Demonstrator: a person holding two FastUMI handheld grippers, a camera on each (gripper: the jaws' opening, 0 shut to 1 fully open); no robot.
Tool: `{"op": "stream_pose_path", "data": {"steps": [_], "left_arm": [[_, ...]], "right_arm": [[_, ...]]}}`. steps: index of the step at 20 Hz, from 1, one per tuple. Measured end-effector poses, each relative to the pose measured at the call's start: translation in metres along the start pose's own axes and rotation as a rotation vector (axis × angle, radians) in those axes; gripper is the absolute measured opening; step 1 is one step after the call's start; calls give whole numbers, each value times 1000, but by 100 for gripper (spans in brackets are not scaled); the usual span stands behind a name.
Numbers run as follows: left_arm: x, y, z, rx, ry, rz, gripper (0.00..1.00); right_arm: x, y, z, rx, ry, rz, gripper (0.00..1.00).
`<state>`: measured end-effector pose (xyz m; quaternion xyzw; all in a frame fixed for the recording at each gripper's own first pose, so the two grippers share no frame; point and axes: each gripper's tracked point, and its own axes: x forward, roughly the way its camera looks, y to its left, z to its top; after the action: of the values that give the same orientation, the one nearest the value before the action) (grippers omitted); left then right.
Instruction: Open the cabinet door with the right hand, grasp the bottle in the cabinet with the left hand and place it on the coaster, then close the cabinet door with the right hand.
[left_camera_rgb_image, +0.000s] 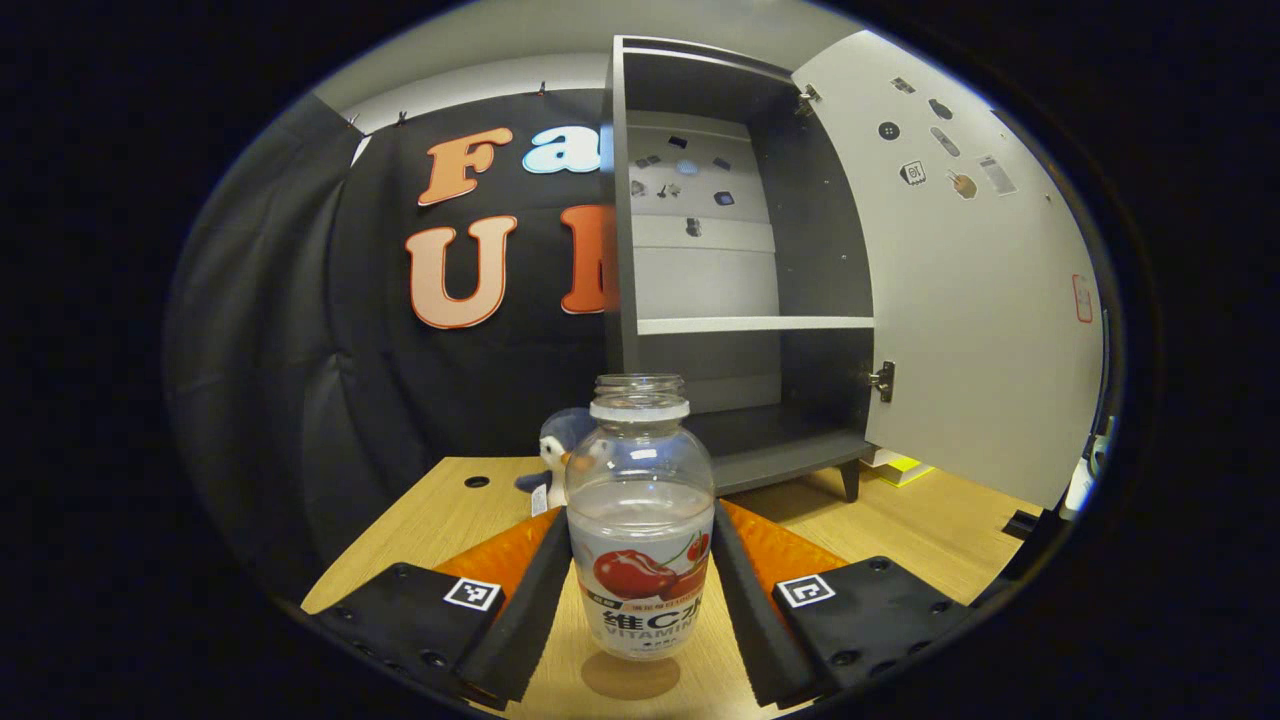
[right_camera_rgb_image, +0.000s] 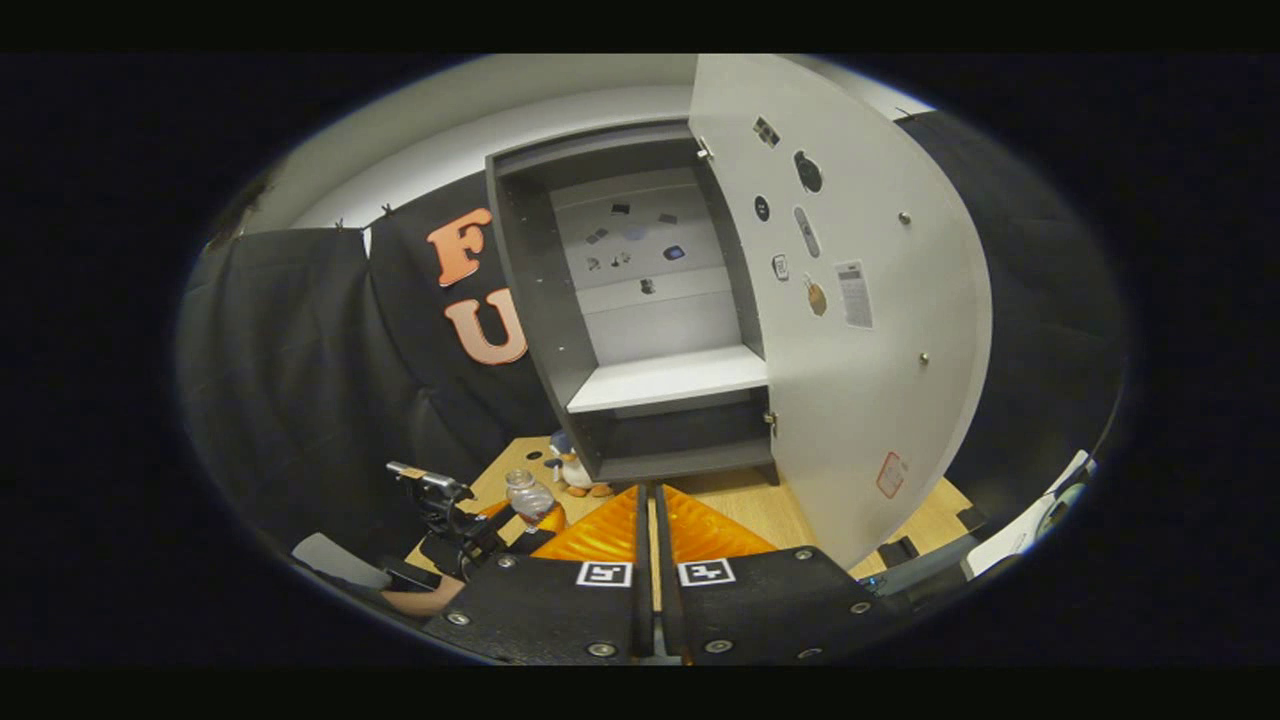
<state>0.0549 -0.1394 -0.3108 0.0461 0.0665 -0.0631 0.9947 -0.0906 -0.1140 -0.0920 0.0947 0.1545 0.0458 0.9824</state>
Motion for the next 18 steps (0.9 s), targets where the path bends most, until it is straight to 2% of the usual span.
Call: {"op": "stream_pose_path", "data": {"steps": [6,9,15,16,17,18], "left_arm": [[6,4,-49,23,29,1,85],[6,1,-67,25,52,-1,86],[8,8,-86,1,78,23,86],[6,10,-87,-4,72,28,85],[6,9,-86,0,66,29,85],[6,7,-86,8,67,26,85]], "right_arm": [[19,3,-22,15,84,24,0],[25,4,-28,15,111,28,2],[33,3,-40,21,157,37,3],[35,4,-43,19,166,39,0],[34,5,-45,16,175,41,3],[34,5,-46,13,180,44,0]]}}
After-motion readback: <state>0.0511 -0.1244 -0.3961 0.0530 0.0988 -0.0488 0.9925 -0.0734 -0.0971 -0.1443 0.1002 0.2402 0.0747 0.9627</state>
